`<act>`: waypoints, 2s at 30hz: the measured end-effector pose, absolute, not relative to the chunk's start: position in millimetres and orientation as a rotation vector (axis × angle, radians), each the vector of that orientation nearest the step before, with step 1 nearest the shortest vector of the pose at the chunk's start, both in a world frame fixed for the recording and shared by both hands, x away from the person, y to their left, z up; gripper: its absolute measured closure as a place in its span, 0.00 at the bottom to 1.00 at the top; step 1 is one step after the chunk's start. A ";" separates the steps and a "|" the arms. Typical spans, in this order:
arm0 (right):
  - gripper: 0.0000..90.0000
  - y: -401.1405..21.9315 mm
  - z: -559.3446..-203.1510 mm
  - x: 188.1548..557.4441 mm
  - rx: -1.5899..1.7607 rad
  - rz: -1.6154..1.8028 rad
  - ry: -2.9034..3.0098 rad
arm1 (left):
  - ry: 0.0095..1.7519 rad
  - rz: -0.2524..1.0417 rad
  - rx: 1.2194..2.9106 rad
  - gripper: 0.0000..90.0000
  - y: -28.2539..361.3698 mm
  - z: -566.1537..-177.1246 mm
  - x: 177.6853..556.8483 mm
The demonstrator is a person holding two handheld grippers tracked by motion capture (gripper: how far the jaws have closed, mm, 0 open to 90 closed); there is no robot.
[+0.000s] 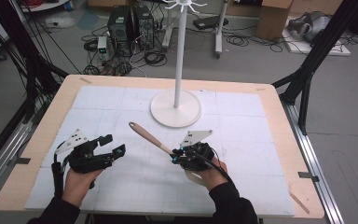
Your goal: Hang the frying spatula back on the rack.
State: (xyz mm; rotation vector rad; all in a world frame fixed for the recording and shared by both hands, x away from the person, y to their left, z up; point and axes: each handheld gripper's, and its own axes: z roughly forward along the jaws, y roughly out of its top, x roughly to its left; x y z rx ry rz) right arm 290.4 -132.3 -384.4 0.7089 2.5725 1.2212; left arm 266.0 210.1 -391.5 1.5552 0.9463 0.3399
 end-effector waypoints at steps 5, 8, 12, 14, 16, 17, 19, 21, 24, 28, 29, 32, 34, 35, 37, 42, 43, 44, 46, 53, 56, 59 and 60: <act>0.86 -136.2 -384.9 282.9 0.713 1.296 2.501 | 0.928 0.318 1.567 0.27 195.4 -383.8 274.9; 0.86 -137.8 -383.1 277.7 0.721 1.343 2.465 | 0.886 0.296 1.579 0.31 184.4 -374.0 279.2; 0.86 -139.7 -379.6 270.5 0.733 1.378 2.420 | 0.856 0.277 1.568 0.36 169.4 -361.6 285.6; 0.86 -140.4 -377.8 267.8 0.732 1.397 2.402 | 0.859 0.273 1.568 0.37 163.0 -358.9 288.4; 0.86 -141.3 -375.9 265.6 0.726 1.404 2.386 | 0.860 0.271 1.574 0.37 157.6 -356.7 290.4; 0.86 -142.1 -375.4 265.0 0.729 1.415 2.382 | 0.858 0.266 1.572 0.38 155.7 -356.0 291.1; 0.86 -142.7 -375.0 263.7 0.734 1.417 2.369 | 0.858 0.259 1.573 0.38 152.4 -354.4 292.8; 0.86 -143.3 -374.7 263.0 0.735 1.425 2.362 | 0.861 0.247 1.569 0.39 148.9 -353.0 294.4; 0.86 -143.9 -373.2 261.5 0.742 1.440 2.351 | 0.863 0.211 1.573 0.42 143.1 -352.0 297.6; 0.86 -144.4 -372.2 261.3 0.743 1.442 2.342 | 0.857 0.198 1.572 0.47 136.6 -348.4 300.1; 0.86 -144.7 -372.1 261.7 0.744 1.442 2.344 | 0.852 0.195 1.573 0.48 135.2 -347.5 300.7; 0.86 -145.0 -372.4 262.1 0.745 1.441 2.342 | 0.856 0.192 1.579 0.53 128.9 -343.8 302.3; 0.86 -145.5 -372.0 261.6 0.750 1.451 2.338 | 0.867 0.191 1.590 0.59 125.5 -341.9 303.3; 0.86 -145.5 -372.0 261.6 0.750 1.451 2.338 | 0.868 0.186 1.583 0.59 124.4 -341.3 303.7; 0.86 -146.7 -371.4 261.6 0.754 1.452 2.328 | 0.878 0.182 1.566 0.62 122.5 -340.1 304.1; 0.86 -147.6 -371.6 261.3 0.770 1.456 2.321 | 0.878 0.173 1.551 0.66 119.5 -336.8 304.8; 0.86 -147.1 -372.1 261.7 0.761 1.454 2.317 | 0.877 0.170 1.547 0.68 119.1 -336.1 304.8; 0.86 -147.1 -372.1 261.7 0.761 1.454 2.317 | 0.874 0.166 1.549 0.68 118.6 -334.8 304.8; 0.86 -146.3 -372.4 261.6 0.767 1.456 2.326 | 0.862 0.167 1.559 0.71 116.8 -331.4 303.8; 0.86 -147.0 -370.0 261.0 0.770 1.502 2.302 | 0.803 0.143 1.536 0.76 110.2 -316.0 300.7; 0.86 -147.6 -368.8 260.5 0.779 1.517 2.292 | 0.790 0.126 1.529 0.78 106.4 -311.3 300.9; 0.86 -148.4 -367.5 260.0 0.793 1.520 2.270 | 0.788 0.108 1.520 0.79 102.5 -308.1 301.9; 0.85 -148.7 -367.2 260.2 0.788 1.517 2.263 | 0.787 0.109 1.520 0.79 101.6 -307.1 301.9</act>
